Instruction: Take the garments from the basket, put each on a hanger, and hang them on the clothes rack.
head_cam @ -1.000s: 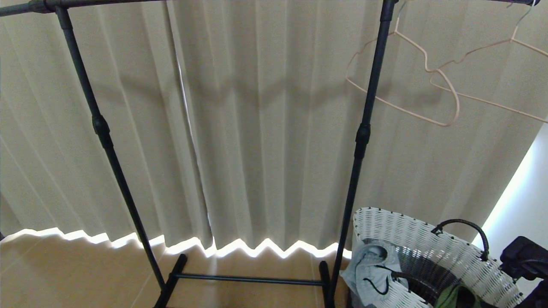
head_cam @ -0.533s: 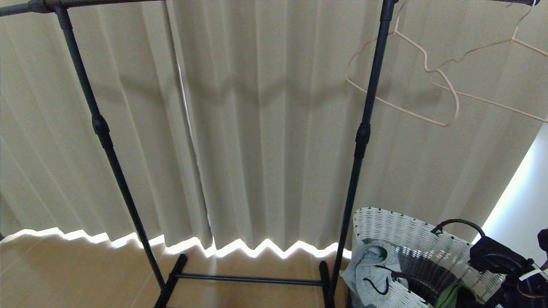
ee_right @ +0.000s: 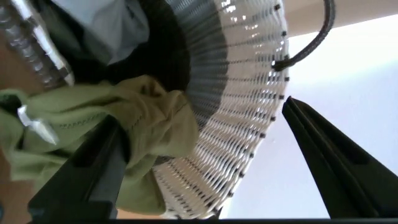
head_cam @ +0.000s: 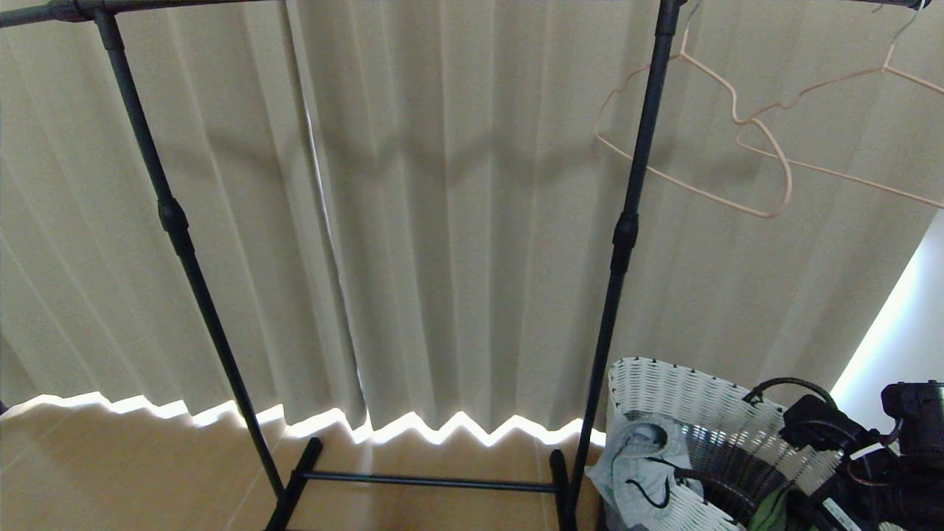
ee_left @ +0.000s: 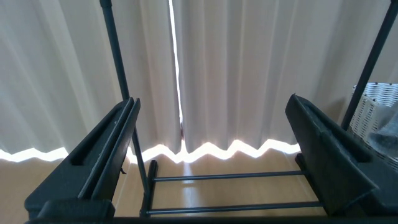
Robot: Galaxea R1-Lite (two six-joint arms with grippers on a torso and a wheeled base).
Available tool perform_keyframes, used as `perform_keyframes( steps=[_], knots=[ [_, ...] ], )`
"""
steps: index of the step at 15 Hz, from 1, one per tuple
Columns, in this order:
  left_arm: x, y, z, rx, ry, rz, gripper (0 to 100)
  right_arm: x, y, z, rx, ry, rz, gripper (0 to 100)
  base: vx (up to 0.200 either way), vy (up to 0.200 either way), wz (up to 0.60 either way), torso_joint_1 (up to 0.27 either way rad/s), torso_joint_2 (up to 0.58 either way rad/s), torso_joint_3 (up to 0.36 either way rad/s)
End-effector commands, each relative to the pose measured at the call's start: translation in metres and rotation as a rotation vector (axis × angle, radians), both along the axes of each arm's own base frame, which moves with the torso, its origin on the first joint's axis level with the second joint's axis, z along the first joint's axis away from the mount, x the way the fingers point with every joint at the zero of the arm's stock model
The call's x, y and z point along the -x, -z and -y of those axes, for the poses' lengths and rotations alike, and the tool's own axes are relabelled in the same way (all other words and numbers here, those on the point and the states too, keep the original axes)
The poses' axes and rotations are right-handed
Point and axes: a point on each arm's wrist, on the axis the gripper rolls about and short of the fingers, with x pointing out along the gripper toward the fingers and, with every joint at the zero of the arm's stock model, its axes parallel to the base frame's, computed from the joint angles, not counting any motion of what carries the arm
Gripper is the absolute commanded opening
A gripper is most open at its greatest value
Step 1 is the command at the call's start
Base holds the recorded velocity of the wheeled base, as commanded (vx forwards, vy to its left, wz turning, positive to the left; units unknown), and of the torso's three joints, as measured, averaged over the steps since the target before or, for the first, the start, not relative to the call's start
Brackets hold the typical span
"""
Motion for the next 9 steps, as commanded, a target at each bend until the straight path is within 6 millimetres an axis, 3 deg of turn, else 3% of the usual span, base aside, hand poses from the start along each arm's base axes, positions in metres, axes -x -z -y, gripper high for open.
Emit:
perform_keyframes(
  steps=[1, 3, 4, 7, 9],
  knots=[
    [0.0, 0.0, 0.0, 0.0, 0.0, 0.0, 100, -0.002, 0.006, 0.0, -0.003, 0.0, -0.027, 100, 0.0, 0.0, 0.0, 0.0, 0.0, 0.0],
    [0.0, 0.0, 0.0, 0.0, 0.0, 0.0, 100, -0.001, 0.005, 0.0, -0.003, 0.0, -0.027, 100, 0.0, 0.0, 0.0, 0.0, 0.0, 0.0],
    [0.0, 0.0, 0.0, 0.0, 0.0, 0.0, 100, -0.001, 0.006, 0.0, -0.003, 0.0, -0.028, 0, 0.0, 0.0, 0.0, 0.0, 0.0, 0.0],
    [0.0, 0.0, 0.0, -0.002, 0.001, 0.001, 100, 0.002, 0.002, 0.0, -0.002, -0.001, -0.01, 0, 0.0, 0.0, 0.0, 0.0, 0.0, 0.0],
    [0.0, 0.0, 0.0, -0.003, 0.003, -0.001, 100, 0.015, -0.011, -0.002, 0.004, 0.003, 0.066, 0, 0.0, 0.0, 0.0, 0.0, 0.0, 0.0]
  ],
)
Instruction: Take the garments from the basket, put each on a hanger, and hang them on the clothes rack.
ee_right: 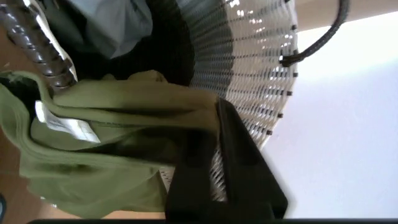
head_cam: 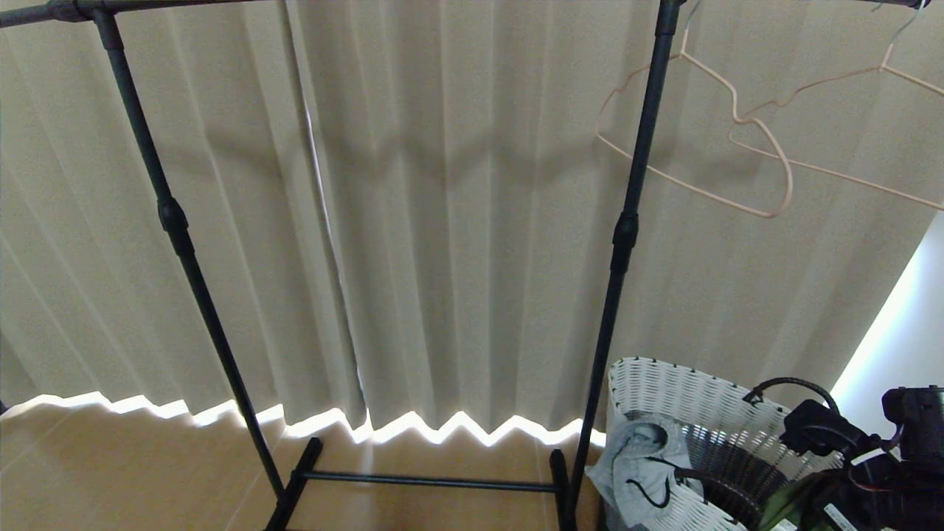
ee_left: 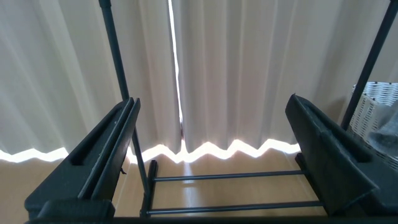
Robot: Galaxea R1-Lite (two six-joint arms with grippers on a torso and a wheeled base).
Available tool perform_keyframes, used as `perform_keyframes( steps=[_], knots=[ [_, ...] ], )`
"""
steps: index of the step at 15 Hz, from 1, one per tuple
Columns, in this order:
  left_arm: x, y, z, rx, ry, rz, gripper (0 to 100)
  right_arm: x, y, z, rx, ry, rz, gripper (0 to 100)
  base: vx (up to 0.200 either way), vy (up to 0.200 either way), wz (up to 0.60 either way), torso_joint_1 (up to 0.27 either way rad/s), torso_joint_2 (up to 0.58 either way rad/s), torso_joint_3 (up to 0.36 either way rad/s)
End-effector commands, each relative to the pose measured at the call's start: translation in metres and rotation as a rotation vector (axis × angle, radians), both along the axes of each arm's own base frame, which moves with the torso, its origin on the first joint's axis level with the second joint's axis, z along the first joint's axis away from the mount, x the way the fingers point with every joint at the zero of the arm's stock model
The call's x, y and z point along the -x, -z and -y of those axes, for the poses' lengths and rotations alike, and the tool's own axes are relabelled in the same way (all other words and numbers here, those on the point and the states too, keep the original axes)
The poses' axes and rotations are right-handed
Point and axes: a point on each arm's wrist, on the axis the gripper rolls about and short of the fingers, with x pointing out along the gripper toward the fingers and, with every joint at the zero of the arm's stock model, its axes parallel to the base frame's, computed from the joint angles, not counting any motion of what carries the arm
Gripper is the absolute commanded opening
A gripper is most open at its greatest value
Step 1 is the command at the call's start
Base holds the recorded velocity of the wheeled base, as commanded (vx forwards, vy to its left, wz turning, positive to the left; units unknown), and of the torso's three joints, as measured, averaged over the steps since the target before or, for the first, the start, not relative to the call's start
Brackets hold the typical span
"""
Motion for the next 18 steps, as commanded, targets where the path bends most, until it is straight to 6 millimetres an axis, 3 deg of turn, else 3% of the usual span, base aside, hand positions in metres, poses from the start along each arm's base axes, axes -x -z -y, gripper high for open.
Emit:
perform_keyframes(
  steps=[1, 6, 10, 18],
  knots=[
    [0.0, 0.0, 0.0, 0.0, 0.001, 0.001, 100, 0.016, -0.019, -0.002, 0.007, 0.002, 0.108, 0, 0.0, 0.0, 0.0, 0.0, 0.0, 0.0],
    [0.0, 0.0, 0.0, 0.001, -0.001, 0.001, 100, 0.045, -0.064, -0.008, -0.059, -0.036, 0.411, 0, 0.0, 0.0, 0.0, 0.0, 0.0, 0.0],
    [0.0, 0.0, 0.0, 0.0, -0.001, 0.001, 100, 0.063, -0.087, -0.011, -0.15, 0.017, 0.602, 0, 0.0, 0.0, 0.0, 0.0, 0.0, 0.0],
    [0.0, 0.0, 0.0, 0.001, -0.002, 0.001, 100, 0.073, -0.096, -0.012, -0.15, 0.013, 0.673, 0, -0.175, 0.0, 0.0, 0.0, 0.0, 0.0]
  ],
)
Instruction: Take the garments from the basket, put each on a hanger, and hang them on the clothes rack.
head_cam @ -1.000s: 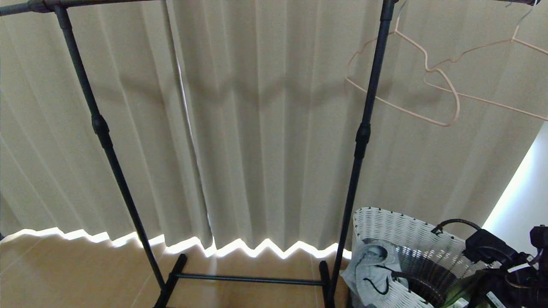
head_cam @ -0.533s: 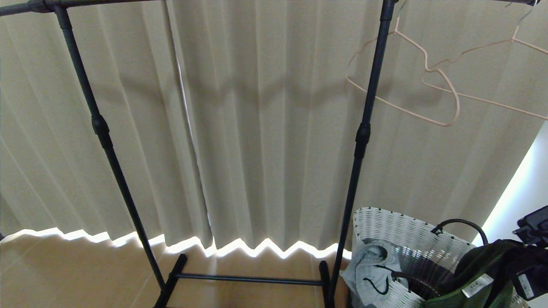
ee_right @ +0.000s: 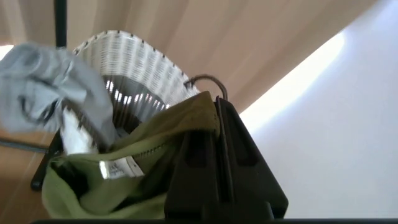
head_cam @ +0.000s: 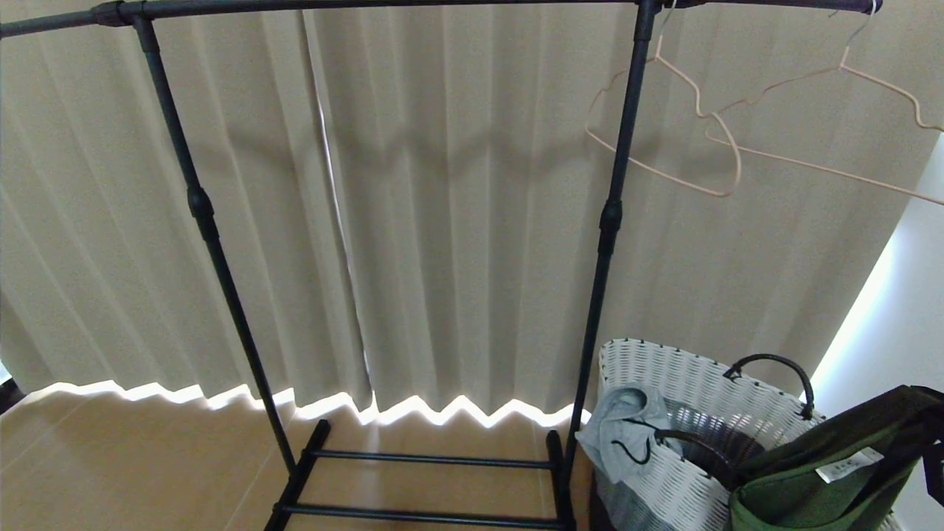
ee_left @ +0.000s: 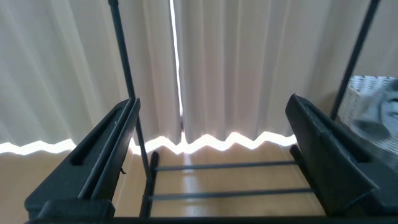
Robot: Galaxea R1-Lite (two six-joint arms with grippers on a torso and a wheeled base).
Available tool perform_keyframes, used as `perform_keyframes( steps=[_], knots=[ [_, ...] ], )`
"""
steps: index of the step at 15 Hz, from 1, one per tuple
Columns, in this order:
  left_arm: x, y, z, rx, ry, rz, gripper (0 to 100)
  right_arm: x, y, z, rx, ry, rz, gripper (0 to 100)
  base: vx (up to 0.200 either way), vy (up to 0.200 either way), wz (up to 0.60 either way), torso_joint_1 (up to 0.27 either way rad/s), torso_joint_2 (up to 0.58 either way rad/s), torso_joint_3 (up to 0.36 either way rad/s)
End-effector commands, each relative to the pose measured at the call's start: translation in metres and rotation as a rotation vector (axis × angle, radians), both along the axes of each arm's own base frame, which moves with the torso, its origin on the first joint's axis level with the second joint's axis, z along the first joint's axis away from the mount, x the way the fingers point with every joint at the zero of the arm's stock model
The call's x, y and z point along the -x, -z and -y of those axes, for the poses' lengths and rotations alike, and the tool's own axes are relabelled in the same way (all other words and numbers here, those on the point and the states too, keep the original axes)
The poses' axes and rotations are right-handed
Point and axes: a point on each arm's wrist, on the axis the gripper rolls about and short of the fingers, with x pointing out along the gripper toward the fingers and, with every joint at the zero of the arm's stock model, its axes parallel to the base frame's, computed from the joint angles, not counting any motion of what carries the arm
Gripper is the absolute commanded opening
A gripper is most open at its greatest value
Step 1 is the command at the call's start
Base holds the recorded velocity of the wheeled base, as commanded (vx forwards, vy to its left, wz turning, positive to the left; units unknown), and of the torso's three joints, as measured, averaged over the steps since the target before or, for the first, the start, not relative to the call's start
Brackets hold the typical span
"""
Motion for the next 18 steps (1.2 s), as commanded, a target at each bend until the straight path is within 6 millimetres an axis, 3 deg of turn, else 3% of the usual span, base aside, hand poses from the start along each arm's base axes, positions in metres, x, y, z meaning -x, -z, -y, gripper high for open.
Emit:
perform_keyframes(
  steps=[1, 9, 18],
  knots=[
    [0.0, 0.0, 0.0, 0.0, 0.0, 0.0, 100, 0.0019, -0.0016, -0.0004, 0.002, -0.002, 0.014, 0, -0.2, 0.0, 0.0, -0.002, 0.01, 0.002],
    [0.0, 0.0, 0.0, -0.001, 0.001, 0.0, 100, 0.0033, 0.0013, -0.0008, 0.0, -0.005, 0.0, 0, -0.025, 0.0, 0.0, 0.001, 0.0, -0.001],
    [0.0, 0.0, 0.0, -0.005, 0.001, 0.001, 100, 0.0034, 0.0008, -0.001, -0.001, -0.012, 0.005, 0, 0.0, 0.2, 0.0, 0.002, 0.0, 0.003]
  ],
)
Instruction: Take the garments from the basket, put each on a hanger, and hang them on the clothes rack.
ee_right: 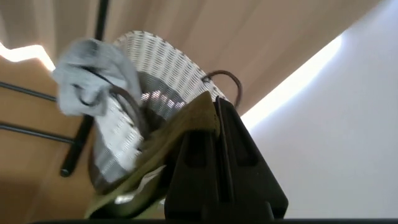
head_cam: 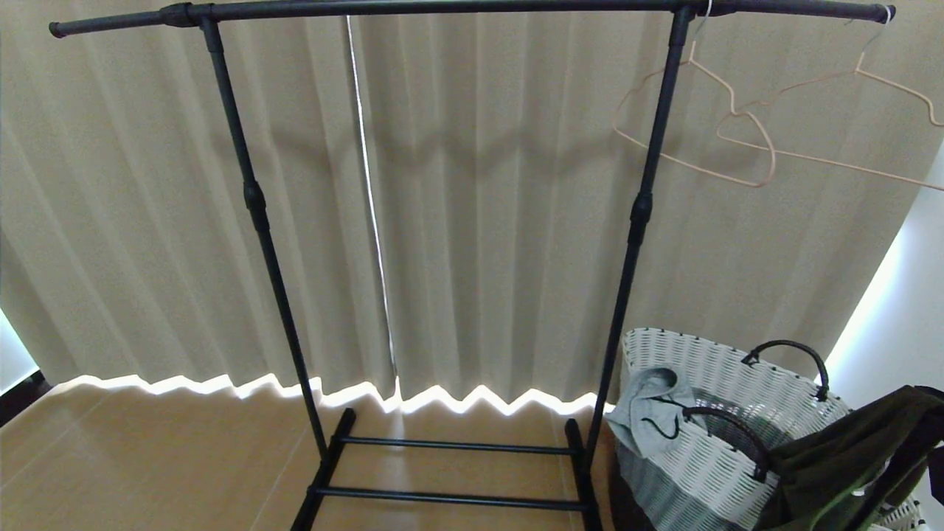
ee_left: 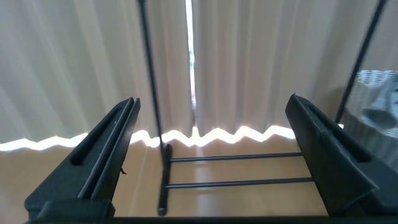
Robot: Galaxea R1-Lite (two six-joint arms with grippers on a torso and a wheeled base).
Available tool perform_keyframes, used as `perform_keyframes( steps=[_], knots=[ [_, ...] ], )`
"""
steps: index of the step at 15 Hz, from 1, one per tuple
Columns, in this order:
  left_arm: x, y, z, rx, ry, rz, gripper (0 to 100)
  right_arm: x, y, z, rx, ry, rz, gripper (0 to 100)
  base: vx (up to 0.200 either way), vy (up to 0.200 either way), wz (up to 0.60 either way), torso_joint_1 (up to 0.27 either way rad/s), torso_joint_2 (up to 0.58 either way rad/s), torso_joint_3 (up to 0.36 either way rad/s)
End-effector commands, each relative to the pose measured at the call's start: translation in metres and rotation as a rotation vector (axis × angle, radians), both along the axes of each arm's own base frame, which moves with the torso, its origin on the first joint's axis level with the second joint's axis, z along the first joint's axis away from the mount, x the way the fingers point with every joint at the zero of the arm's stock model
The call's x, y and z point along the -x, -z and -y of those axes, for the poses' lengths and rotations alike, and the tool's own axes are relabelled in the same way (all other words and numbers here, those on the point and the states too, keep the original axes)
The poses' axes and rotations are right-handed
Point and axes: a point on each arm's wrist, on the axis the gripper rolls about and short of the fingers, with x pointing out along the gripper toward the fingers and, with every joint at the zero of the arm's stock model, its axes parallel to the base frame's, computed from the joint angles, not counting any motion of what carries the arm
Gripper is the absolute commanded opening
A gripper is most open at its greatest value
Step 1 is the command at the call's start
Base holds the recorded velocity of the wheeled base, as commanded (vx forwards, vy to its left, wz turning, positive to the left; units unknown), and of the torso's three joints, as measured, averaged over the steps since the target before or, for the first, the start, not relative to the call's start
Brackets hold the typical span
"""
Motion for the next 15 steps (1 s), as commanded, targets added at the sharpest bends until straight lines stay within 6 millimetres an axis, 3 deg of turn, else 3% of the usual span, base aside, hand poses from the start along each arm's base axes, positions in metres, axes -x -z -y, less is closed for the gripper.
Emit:
perform_keyframes(
  steps=[1, 11, 15],
  knots=[
    [0.0, 0.0, 0.0, -0.003, 0.002, 0.001, 100, -0.0004, 0.0006, 0.0, -0.001, -0.001, -0.005, 0, 0.0, 0.0, 0.0, 0.0, 0.0, 0.0],
    [-0.0001, 0.0001, 0.0002, -0.072, 0.006, 0.003, 100, 0.0012, -0.0004, -0.0024, -0.023, -0.087, 0.004, 0, 0.0, 0.0, 0.0, 0.0, 0.0, 0.0],
    [0.0003, -0.0002, 0.0023, -0.081, 0.099, 0.012, 100, 0.0002, -0.0048, -0.0038, -0.022, -0.11, 0.02, 0, 0.0, 0.0, 0.0, 0.0, 0.0, 0.0]
  ],
)
